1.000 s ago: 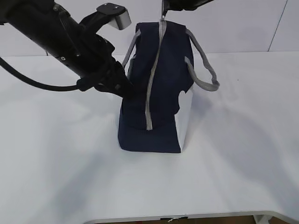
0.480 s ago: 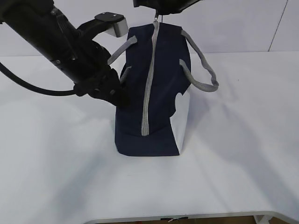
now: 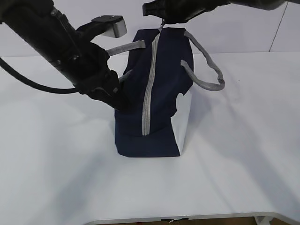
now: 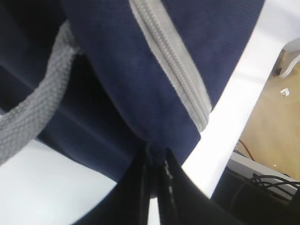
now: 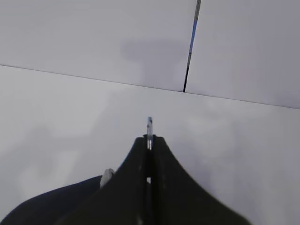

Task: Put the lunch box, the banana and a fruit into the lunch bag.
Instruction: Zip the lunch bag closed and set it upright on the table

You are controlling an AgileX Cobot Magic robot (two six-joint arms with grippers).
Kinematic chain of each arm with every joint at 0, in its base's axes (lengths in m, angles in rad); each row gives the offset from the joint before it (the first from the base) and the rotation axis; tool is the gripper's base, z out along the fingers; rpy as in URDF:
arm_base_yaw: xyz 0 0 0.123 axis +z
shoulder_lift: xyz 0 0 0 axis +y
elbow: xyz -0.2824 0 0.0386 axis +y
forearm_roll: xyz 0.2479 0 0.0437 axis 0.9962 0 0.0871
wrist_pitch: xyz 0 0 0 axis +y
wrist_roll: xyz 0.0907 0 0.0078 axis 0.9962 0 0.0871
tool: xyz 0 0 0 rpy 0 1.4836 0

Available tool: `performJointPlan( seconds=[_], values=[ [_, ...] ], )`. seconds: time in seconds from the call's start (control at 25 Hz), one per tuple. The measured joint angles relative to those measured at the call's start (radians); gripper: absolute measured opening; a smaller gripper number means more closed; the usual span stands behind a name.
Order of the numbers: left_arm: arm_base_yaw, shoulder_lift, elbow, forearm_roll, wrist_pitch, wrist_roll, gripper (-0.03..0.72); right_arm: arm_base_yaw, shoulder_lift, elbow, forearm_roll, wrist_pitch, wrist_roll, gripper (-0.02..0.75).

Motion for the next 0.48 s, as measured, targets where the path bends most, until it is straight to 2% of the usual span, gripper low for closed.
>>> performJointPlan(
  seconds=[0.12,0.28,0.4,0.48],
  values=[
    [0.0,0.0,0.0,0.0,0.013,-0.039,-0.014,0.002,0.0,-0.012,0.07,0.026,-0.028,0.018],
    [0.0,-0.004,0.0,0.0,0.023,-0.155,0.008,0.008,0.0,-0.054,0.221,0.104,-0.146,0.018],
    [0.0,-0.037,0.002,0.002,0.036,-0.229,0.105,0.012,0.0,-0.088,0.295,0.137,-0.206,0.018],
    [0.0,-0.077,0.002,0.008,0.04,-0.266,0.225,0.012,0.0,-0.111,0.337,0.155,-0.236,0.018]
  ],
)
